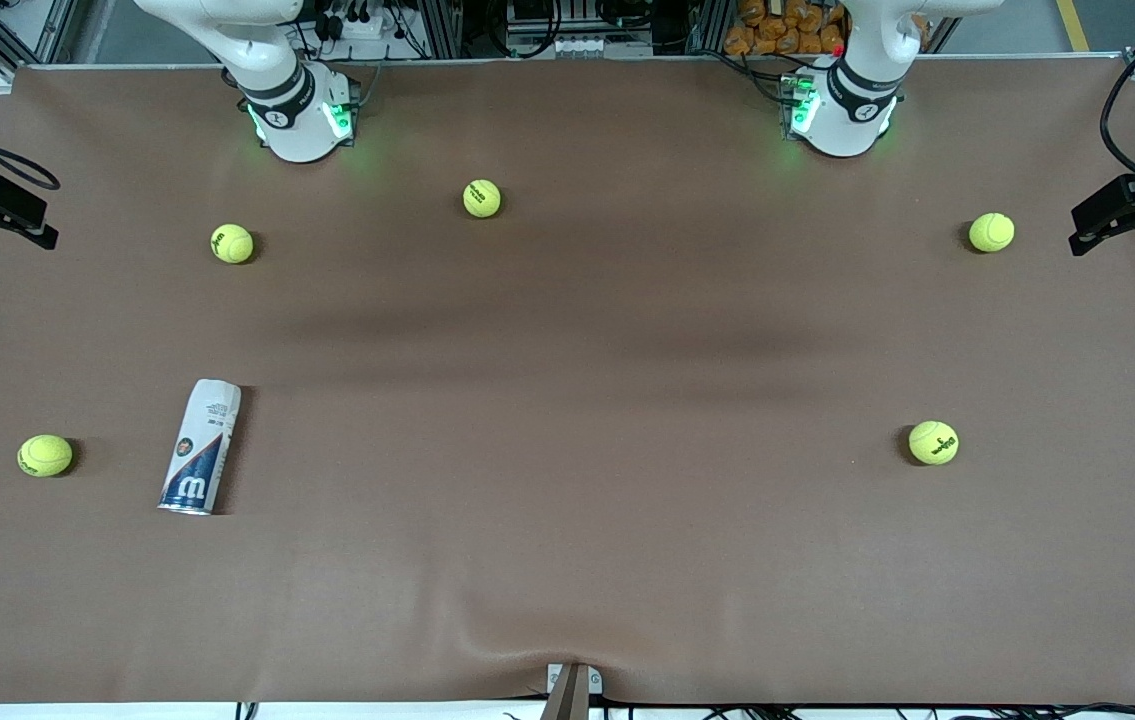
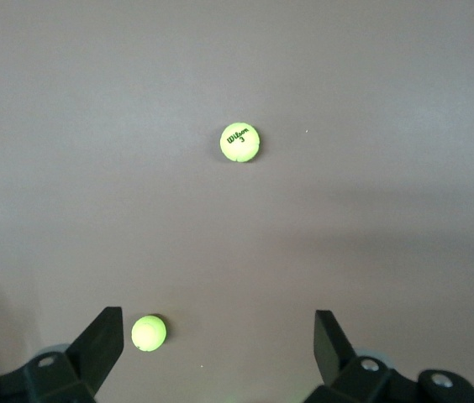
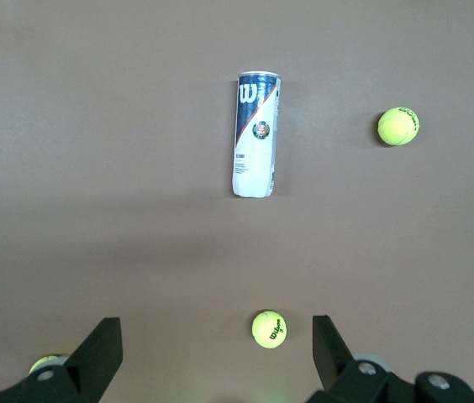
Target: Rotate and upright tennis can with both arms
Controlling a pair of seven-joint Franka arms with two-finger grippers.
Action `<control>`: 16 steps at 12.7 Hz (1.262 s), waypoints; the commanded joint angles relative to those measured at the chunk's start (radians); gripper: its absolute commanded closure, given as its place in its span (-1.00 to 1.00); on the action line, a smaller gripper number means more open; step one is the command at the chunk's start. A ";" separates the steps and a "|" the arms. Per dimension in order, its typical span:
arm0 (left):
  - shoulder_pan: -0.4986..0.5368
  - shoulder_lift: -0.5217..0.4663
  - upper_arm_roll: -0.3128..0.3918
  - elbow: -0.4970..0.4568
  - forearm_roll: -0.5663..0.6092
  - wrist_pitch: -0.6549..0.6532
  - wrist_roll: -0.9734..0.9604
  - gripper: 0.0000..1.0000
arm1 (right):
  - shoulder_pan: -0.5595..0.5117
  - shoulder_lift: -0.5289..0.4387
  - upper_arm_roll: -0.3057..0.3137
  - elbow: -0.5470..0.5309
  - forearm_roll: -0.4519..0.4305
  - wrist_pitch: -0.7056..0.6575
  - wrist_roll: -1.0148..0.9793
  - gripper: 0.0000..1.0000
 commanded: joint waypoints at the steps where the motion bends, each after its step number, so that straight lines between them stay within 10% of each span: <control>1: 0.013 0.001 -0.012 0.002 -0.017 -0.014 0.014 -1.00 | -0.018 0.001 0.015 0.012 -0.007 -0.004 -0.012 -1.00; 16: 0.015 0.005 -0.007 -0.003 -0.046 -0.014 0.047 -1.00 | -0.029 0.053 0.013 0.003 -0.017 0.013 -0.011 -1.00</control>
